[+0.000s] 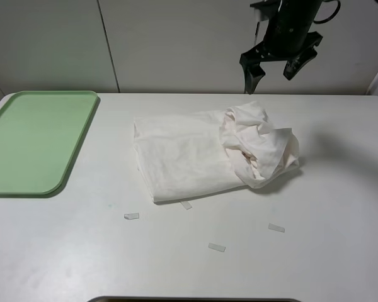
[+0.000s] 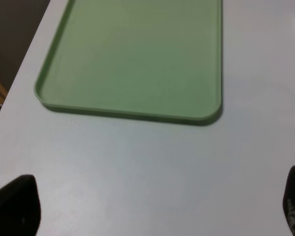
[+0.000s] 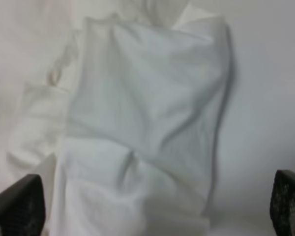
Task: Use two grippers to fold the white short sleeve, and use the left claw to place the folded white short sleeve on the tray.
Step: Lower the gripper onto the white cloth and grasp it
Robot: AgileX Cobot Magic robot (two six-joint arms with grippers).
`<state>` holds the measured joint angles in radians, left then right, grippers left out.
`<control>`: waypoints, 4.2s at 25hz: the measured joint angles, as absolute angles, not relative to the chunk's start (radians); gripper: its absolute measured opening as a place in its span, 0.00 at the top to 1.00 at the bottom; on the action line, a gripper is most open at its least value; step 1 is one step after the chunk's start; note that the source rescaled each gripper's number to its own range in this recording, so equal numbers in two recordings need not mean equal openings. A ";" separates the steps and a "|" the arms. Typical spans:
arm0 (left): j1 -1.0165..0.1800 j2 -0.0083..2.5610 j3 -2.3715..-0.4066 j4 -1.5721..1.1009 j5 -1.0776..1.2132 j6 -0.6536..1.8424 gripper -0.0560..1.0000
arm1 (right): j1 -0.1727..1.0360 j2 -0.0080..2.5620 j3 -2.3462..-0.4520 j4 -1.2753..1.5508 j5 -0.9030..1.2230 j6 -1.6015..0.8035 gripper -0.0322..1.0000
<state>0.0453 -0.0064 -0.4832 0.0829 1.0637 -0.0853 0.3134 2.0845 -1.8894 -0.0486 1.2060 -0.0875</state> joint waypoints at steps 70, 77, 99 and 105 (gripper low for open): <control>0.045 -0.006 -0.483 0.083 1.064 -0.085 0.02 | 0.081 -0.006 -0.495 -0.021 1.017 -0.035 0.00; 0.045 -0.006 -0.483 0.083 1.064 -0.085 0.02 | 0.081 -0.006 -0.495 -0.021 1.017 -0.035 0.00; 0.045 -0.006 -0.483 0.101 1.064 -0.085 0.02 | 0.081 -0.006 -0.495 -0.021 1.017 -0.035 0.00; 0.045 0.000 -0.491 0.089 1.072 -0.085 0.02 | 0.081 -0.006 -0.495 -0.021 1.017 -0.034 0.00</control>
